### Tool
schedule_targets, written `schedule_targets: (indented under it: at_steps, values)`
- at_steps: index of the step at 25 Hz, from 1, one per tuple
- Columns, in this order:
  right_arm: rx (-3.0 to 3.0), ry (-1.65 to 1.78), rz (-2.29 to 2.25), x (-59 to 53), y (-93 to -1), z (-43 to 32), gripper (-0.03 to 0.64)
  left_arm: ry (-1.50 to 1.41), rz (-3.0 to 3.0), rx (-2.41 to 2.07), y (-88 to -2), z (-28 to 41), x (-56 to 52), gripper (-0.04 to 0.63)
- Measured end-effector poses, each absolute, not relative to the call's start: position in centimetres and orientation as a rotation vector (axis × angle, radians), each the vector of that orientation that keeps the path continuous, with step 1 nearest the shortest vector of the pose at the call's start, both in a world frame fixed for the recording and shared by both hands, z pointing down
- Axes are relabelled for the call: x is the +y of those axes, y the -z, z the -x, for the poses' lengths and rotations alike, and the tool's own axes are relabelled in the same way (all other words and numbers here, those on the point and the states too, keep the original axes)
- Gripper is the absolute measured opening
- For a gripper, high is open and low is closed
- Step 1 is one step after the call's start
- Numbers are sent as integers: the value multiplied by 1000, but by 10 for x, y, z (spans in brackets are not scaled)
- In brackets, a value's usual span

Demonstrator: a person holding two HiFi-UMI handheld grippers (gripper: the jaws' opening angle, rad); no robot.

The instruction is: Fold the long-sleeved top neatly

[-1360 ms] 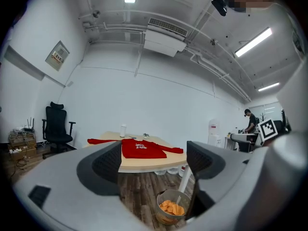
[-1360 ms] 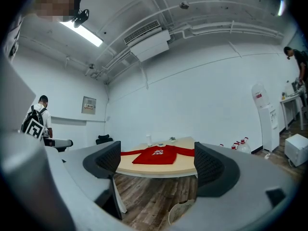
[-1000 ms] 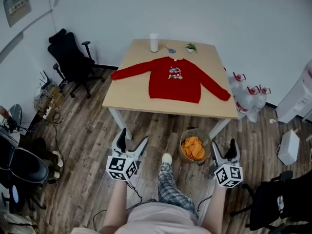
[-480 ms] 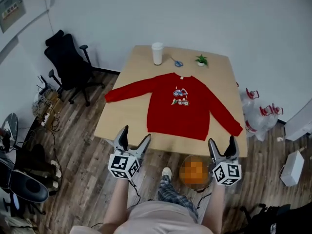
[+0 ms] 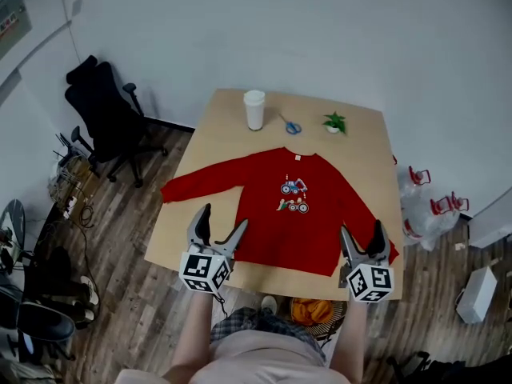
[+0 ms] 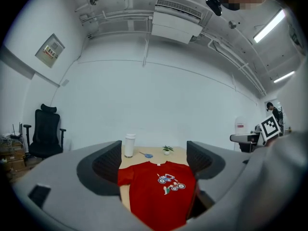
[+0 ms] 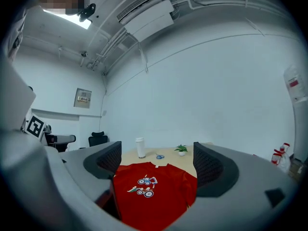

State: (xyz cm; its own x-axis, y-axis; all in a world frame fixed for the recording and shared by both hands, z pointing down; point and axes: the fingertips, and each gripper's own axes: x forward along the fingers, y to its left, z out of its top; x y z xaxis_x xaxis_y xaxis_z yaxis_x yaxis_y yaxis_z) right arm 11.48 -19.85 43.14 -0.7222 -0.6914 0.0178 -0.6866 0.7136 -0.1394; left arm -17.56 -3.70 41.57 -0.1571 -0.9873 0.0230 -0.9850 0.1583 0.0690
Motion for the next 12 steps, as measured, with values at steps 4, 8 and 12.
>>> schedule_targets:
  at_steps: [4, 8, 12]
  values:
    - [2862, 234, 1173, -220, -429, -106, 449, 51, -1980, -2331, -418, 190, -56, 405]
    - [2852, 236, 1200, -229, -429, -99, 446, 31, -1988, -2309, -422, 202, -70, 405]
    - [2861, 242, 1199, -236, -429, -89, 441, 36, -1969, -2307, -423, 214, -81, 405]
